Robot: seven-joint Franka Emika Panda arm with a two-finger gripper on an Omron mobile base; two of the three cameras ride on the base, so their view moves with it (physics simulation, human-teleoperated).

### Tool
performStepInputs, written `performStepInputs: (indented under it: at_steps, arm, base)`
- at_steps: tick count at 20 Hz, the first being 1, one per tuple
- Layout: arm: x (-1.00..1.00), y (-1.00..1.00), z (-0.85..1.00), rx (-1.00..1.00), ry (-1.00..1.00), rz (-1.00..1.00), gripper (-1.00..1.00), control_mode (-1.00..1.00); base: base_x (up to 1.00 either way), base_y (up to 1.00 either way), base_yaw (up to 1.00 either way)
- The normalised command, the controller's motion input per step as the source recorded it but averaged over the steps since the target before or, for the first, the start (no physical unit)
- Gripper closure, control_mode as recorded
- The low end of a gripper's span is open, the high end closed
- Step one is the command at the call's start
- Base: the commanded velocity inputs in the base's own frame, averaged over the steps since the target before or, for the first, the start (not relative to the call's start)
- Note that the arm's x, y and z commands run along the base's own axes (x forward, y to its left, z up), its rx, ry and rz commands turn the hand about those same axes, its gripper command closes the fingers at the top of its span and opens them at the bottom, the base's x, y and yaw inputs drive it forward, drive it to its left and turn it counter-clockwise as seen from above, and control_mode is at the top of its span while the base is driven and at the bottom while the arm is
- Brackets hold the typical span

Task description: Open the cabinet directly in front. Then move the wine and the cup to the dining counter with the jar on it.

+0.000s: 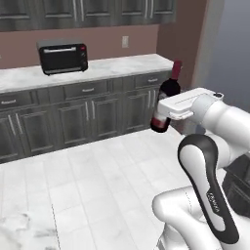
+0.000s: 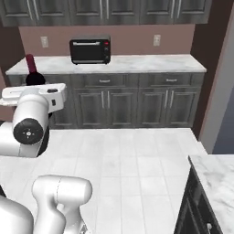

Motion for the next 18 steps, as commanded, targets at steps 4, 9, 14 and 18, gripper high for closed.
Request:
performStepInputs:
  at_steps: [4, 9, 14, 18]
  arm:
    - [0.0, 0.0, 0.0, 0.0, 0.0, 0.0, 1.0, 1.0]
    - [0.0, 0.0, 0.0, 0.0, 0.0, 0.0, 1.0, 1.0]
    - [0.0, 0.0, 0.0, 0.0, 0.0, 0.0, 1.0, 1.0]
    - [0.0, 0.0, 0.0, 0.0, 0.0, 0.0, 1.0, 1.0]
  base:
    - [1.0, 0.55, 0.09]
    - [1.0, 0.5, 0.07]
    - [1.0, 0.5, 0.05]
    - [1.0, 0.17, 0.29]
